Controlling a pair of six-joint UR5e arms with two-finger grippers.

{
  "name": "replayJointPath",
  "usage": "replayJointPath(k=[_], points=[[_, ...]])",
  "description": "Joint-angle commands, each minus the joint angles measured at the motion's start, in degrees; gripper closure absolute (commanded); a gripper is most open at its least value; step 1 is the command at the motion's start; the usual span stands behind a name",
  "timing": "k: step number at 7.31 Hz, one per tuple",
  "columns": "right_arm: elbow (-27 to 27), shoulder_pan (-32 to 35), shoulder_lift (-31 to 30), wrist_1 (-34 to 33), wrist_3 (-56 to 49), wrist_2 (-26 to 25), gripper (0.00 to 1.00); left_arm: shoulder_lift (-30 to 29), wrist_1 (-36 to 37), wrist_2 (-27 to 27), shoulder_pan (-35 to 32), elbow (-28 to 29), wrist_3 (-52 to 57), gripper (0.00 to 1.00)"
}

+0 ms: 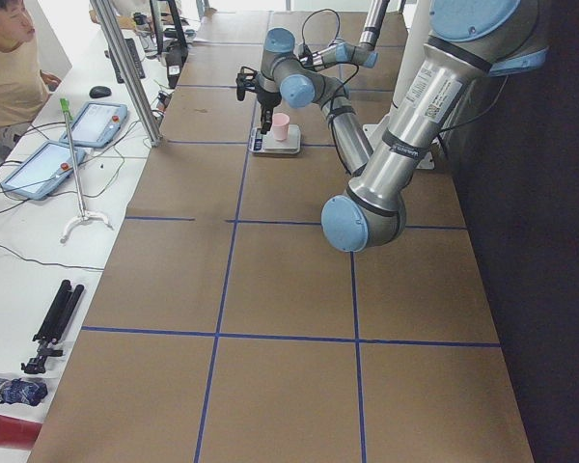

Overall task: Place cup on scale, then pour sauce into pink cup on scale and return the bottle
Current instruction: 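Lift the glass dispenser with the right gripper and carry it toward the cup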

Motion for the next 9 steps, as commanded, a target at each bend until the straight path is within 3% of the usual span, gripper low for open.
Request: replayJointPath(k=[1, 2, 3, 7, 9], points=[[-0.51, -0.02, 0.0, 0.11, 0.58, -0.02, 0.48, -0.08, 0.01, 0.0, -0.03, 0.06, 0.0, 0.42], [-0.6, -0.02, 0.0, 0.11, 0.58, -0.03, 0.92, -0.08, 0.01, 0.0, -0.03, -0.03, 0.0, 0.42], [-0.51, -0.02, 0.09, 0.19, 0.58, 0.06, 1.0, -0.17, 0.01, 0.0, -0.03, -0.03, 0.0, 0.42], [8.25, 3.21, 0.53, -3.12, -1.96, 2.95, 1.0, 0.09, -0.08, -0.09, -0.38, -1.86, 0.09, 0.38], [13.27, 4.02, 10.24, -21.95, -1.97, 3.58, 1.0, 4.37, 0.01, -0.35, -3.18, -6.16, 9.44, 0.34]])
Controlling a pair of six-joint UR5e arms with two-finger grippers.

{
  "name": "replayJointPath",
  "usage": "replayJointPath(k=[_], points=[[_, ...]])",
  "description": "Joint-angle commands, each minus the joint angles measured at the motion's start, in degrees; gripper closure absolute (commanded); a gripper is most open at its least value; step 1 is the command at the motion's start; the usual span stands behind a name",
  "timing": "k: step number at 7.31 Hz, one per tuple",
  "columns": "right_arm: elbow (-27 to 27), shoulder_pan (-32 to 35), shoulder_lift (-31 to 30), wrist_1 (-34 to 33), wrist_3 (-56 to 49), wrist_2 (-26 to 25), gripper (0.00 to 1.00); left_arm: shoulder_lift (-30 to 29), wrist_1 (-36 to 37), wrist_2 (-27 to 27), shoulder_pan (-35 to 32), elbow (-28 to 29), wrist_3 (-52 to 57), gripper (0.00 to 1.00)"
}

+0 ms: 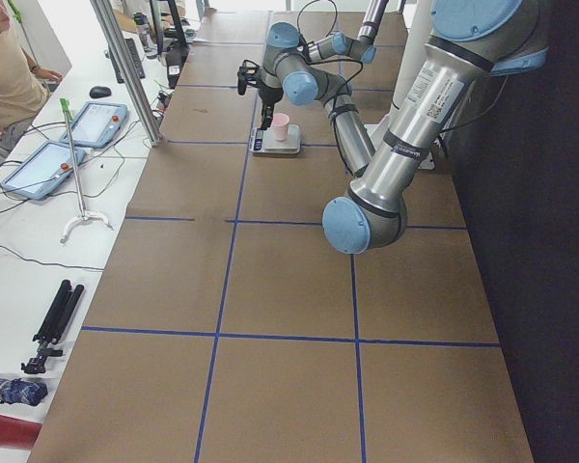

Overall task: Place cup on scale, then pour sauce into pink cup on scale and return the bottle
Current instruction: 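Lift the glass dispenser with the right gripper and carry it toward the cup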

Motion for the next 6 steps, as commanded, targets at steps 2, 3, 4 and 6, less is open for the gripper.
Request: replayJointPath(k=[2, 3, 4, 6], points=[[6.78, 0.36, 12.8, -30.14, -0.15, 0.39, 1.0, 6.89, 0.02, -0.21, -5.45, -3.4, 13.94, 0.34], [7.85, 0.01, 15.01, -37.56, -0.07, 0.39, 1.0, 7.96, -0.06, -0.12, -6.34, -3.49, 16.34, 0.33], [7.95, -0.69, 15.55, -41.02, -0.07, -0.05, 1.0, 8.84, -0.06, -0.12, -6.7, -3.4, 17.5, 0.33], [7.77, -3.06, 18.7, -52.41, -0.07, -3.37, 1.0, 10.52, -0.15, 0.14, -6.88, -2.79, 22.85, 0.31]])
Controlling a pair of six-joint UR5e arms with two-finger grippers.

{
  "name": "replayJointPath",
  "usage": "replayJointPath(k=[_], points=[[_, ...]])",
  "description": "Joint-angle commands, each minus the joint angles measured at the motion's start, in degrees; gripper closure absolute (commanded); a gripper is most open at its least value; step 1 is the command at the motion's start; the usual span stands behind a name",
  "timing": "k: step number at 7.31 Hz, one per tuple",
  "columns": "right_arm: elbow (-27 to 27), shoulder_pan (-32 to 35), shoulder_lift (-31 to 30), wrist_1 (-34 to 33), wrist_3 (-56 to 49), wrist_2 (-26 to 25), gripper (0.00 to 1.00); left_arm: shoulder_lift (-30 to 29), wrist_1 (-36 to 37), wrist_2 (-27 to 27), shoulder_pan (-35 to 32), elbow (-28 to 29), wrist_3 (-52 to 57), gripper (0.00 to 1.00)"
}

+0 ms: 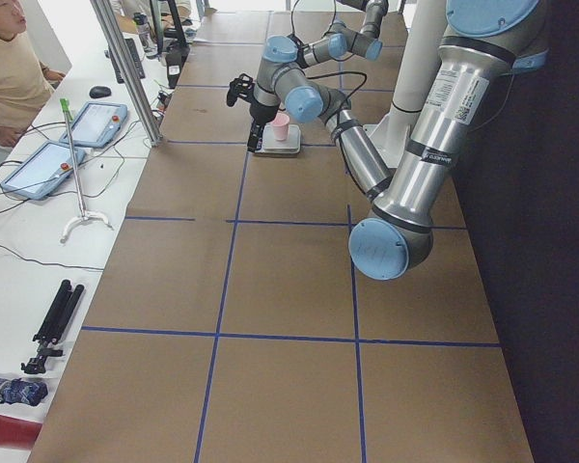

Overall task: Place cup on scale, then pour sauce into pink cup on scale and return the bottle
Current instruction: 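Lift the glass dispenser with the right gripper and carry it toward the cup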

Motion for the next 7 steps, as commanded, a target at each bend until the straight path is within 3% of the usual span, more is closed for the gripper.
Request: replayJointPath(k=[1, 3, 7], points=[[0.13, -3.07, 4.05, -15.36, 0.09, -4.0, 1.0, 0.96, -0.04, 0.19, -0.83, 0.5, 3.98, 0.31], [-0.31, -4.49, 5.38, -20.84, 0.45, -4.81, 1.0, 0.96, -0.04, 0.1, -1.19, 1.2, 4.25, 0.31], [-0.66, -7.3, 11.09, -40.18, 0.27, -4.9, 1.0, 1.74, -0.39, 0.19, -1.54, 1.82, 4.69, 0.31]])
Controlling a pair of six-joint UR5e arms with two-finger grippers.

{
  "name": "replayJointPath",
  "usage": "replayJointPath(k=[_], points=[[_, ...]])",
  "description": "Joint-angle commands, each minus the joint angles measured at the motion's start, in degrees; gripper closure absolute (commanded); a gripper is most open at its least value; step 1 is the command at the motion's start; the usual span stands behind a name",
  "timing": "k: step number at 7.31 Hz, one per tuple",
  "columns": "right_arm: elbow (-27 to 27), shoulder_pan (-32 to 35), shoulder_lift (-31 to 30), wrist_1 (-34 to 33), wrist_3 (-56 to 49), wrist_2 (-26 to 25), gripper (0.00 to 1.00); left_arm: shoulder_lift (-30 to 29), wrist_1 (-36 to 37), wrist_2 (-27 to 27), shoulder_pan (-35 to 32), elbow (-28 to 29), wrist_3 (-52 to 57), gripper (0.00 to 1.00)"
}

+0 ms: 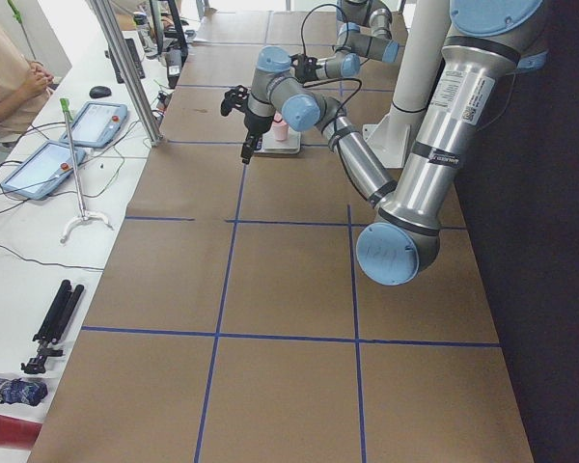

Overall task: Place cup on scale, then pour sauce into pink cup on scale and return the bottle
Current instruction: 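Lift the glass dispenser with the right gripper and carry it toward the cup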

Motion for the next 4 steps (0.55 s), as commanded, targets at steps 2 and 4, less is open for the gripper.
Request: replayJointPath(k=[2, 4], points=[[-3.98, -1.02, 3.89, -6.29, -2.11, -0.02, 1.0, 0.45, -0.64, -0.21, -1.19, 2.58, 5.45, 0.31], [-6.29, -0.93, 5.14, -8.2, -6.13, -0.02, 1.0, 0.45, -2.13, -0.56, -2.77, 5.22, 9.4, 0.3]])
